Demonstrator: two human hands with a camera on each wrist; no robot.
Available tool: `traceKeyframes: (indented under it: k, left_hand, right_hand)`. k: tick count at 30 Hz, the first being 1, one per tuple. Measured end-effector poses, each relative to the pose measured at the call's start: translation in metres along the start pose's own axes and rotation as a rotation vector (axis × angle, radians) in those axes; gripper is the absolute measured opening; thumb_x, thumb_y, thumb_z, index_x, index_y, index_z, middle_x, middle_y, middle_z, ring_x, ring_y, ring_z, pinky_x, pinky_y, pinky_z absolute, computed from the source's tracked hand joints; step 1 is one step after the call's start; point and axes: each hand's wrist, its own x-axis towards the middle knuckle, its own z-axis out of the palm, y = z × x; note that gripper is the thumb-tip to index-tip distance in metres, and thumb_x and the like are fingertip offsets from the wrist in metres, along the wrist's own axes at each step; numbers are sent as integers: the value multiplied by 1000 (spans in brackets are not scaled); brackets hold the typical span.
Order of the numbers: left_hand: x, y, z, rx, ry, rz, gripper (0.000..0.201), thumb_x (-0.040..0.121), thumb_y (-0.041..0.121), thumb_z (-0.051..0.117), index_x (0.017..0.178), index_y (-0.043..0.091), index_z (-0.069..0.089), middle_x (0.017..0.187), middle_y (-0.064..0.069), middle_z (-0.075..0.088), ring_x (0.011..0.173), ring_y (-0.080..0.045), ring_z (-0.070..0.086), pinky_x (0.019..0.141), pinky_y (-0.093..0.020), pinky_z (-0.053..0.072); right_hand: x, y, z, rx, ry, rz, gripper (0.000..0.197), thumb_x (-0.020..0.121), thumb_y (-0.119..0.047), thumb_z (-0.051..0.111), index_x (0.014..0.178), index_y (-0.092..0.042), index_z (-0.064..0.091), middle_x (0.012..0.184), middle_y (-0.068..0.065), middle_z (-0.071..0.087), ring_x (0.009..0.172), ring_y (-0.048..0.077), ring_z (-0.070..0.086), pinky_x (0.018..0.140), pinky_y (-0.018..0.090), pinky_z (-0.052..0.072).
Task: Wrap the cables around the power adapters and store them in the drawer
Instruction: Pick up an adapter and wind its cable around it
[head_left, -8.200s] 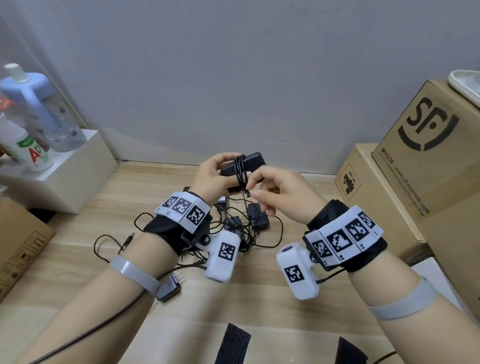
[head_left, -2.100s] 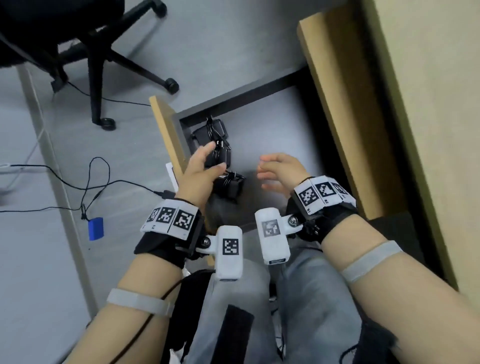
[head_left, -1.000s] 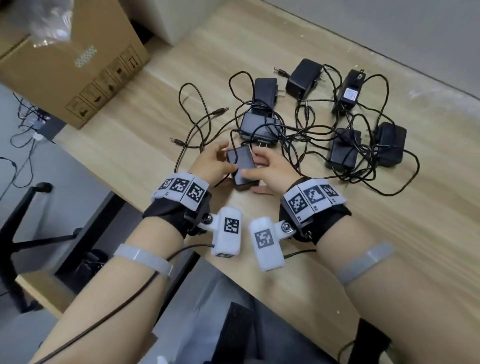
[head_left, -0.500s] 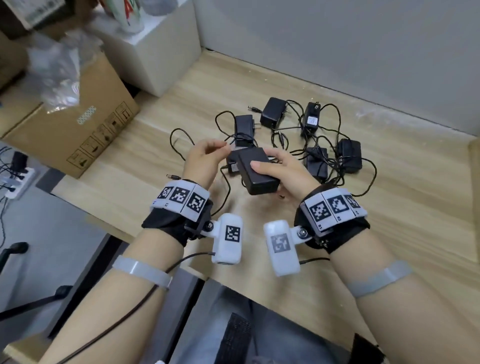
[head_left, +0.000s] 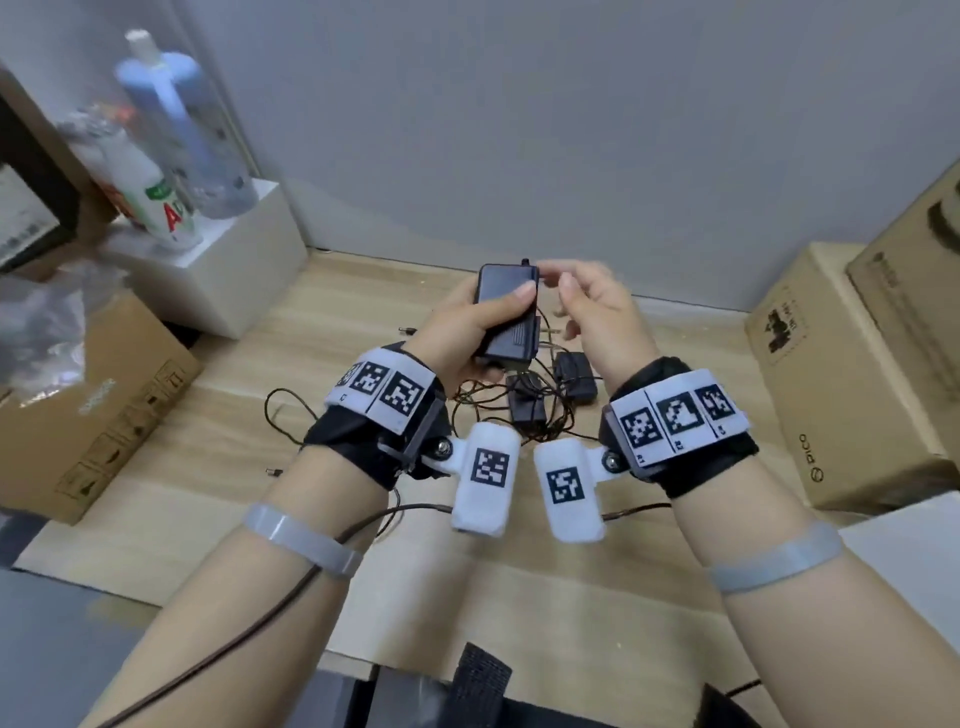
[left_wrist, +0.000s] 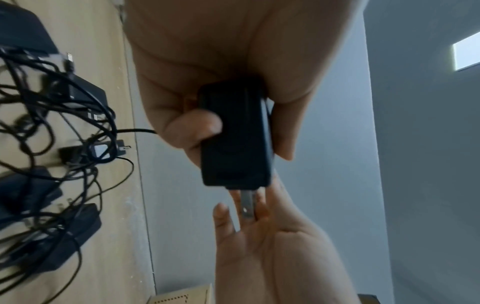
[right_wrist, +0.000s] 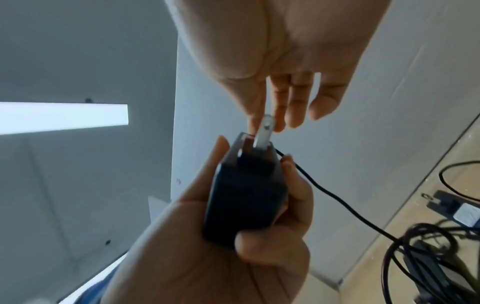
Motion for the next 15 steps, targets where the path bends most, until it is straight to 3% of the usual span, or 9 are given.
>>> traceKeyframes:
  k: [2, 4, 5, 8, 10, 12, 15]
  left_hand:
    - [2, 9, 9, 23, -95, 21, 20, 86, 27, 62, 99, 14, 54, 73, -3, 59, 49, -12, 57, 33, -15, 33]
    - [5, 19, 19, 30, -183, 52, 19, 82, 26, 63, 92, 12, 56, 66, -1, 59, 47, -12, 56, 32, -16, 32]
    - [6, 24, 24, 26, -214, 71, 20, 79, 27, 63, 90, 11, 56, 63, 0, 59, 47, -12, 55, 32, -16, 32]
    - [11, 39, 35, -26, -253, 115, 27, 73, 27, 63, 90, 7, 55, 64, -3, 56, 47, -12, 51, 34, -16, 31]
    - [16, 47, 40, -73, -254, 138, 38, 71, 26, 66, 98, 2, 54, 72, -9, 55, 50, -14, 51, 35, -16, 31]
    - [22, 53, 43, -88, -237, 169, 44, 70, 23, 68, 104, 1, 53, 76, -9, 55, 55, -14, 52, 37, -16, 32]
    - [31, 55, 43, -99, -179, 213, 50, 60, 19, 76, 104, 8, 56, 83, -7, 58, 61, -15, 56, 47, -20, 40]
  right_hand:
    - [5, -6, -15, -7, 25, -24, 36, 91, 5, 39, 117, -15, 54, 111, 1, 51, 90, -1, 49, 81, 13, 41]
    - [9, -10, -25, 51, -14, -29, 37, 92, 7, 37, 119, -15, 50, 112, 2, 55, 102, 7, 52, 94, 20, 42]
    - [9, -11, -29, 112, -35, -18, 30, 95, 3, 36, 115, -14, 51, 106, -1, 61, 98, 5, 57, 92, 18, 45]
    - [10, -12, -38, 207, -57, 30, 25, 99, -15, 37, 91, -18, 60, 74, -10, 70, 68, -2, 65, 69, 13, 51]
    - [11, -9, -43, 196, -48, 49, 28, 99, -16, 36, 84, -19, 59, 66, -4, 63, 54, 1, 61, 65, 19, 52]
    - [11, -3, -44, 177, -41, 72, 28, 100, -17, 34, 81, -19, 55, 51, -6, 48, 42, 5, 49, 61, 26, 48]
    - [8, 13, -44, 64, -19, 89, 32, 100, -25, 31, 78, -22, 54, 47, -6, 33, 39, 10, 41, 54, 28, 40]
